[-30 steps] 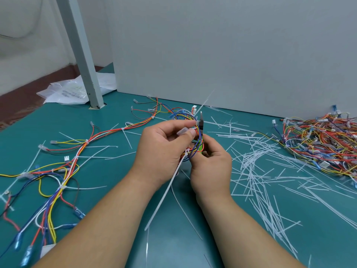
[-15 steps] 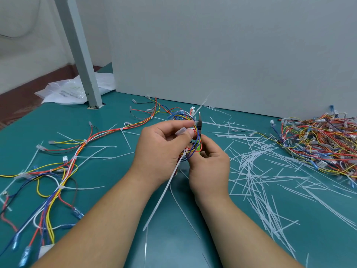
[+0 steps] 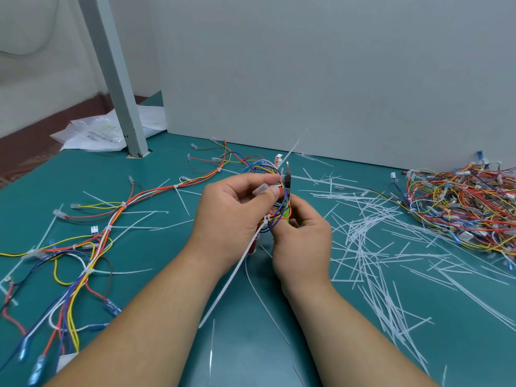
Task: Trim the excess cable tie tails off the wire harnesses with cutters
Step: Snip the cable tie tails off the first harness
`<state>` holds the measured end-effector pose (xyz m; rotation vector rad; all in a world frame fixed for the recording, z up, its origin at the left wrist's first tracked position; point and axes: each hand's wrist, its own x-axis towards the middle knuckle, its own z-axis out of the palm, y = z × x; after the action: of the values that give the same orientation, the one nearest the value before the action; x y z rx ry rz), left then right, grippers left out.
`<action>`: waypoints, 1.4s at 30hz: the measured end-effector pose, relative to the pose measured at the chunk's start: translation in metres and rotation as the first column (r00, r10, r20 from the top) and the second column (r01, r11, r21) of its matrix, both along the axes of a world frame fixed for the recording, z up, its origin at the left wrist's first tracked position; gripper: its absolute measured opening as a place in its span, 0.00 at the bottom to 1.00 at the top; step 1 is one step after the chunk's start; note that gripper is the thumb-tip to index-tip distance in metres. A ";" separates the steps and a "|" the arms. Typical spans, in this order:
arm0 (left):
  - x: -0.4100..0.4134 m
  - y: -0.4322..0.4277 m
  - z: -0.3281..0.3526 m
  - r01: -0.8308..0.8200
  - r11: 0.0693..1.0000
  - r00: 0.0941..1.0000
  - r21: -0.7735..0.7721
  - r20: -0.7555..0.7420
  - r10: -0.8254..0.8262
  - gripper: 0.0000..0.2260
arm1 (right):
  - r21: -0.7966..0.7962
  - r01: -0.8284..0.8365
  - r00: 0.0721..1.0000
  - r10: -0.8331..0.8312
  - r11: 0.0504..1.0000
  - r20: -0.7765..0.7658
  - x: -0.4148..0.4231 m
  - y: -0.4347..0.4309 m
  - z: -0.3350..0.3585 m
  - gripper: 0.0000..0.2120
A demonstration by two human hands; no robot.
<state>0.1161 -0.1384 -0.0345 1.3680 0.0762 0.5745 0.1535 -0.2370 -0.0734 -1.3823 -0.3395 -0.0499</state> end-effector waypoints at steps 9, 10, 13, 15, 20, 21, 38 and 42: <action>0.001 0.001 -0.001 0.001 1.000 1.000 -0.012 0.004 -0.001 0.10 | 0.005 -0.015 1.000 0.015 1.000 0.020 -0.001 0.001 0.003 0.11; 0.001 0.001 -0.001 0.000 1.000 1.000 -0.013 0.004 0.000 0.10 | -0.006 -0.012 1.000 0.012 1.000 0.022 0.000 0.001 0.002 0.09; 0.001 0.001 -0.001 0.003 1.000 1.000 -0.015 0.009 -0.003 0.11 | -0.008 0.000 1.000 0.000 1.000 0.017 0.000 0.000 0.001 0.07; 0.000 0.000 -0.001 0.013 1.000 1.000 -0.018 0.016 -0.013 0.10 | 0.000 0.006 1.000 -0.006 1.000 0.015 0.001 0.000 0.001 0.10; 0.000 0.000 0.000 0.009 1.000 1.000 -0.005 0.016 -0.009 0.12 | -0.008 0.018 0.999 -0.018 1.000 0.034 0.000 0.001 0.002 0.14; 0.000 0.000 0.000 0.011 1.000 1.000 -0.005 0.017 -0.011 0.12 | -0.005 0.018 0.999 -0.017 1.000 0.035 0.000 0.001 0.002 0.14; 0.000 -0.001 0.001 -0.005 1.000 1.000 -0.015 0.000 0.005 0.12 | -0.015 0.021 0.999 -0.020 1.000 0.037 -0.001 0.001 0.002 0.12; 0.000 -0.001 0.001 -0.012 1.000 1.000 -0.018 -0.009 0.011 0.10 | -0.018 0.024 0.999 -0.023 1.000 0.045 -0.003 0.002 0.004 0.13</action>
<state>0.1160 -0.1391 -0.0334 1.3538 0.0962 0.5762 0.1509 -0.2355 -0.0691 -1.4054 -0.3616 -0.0972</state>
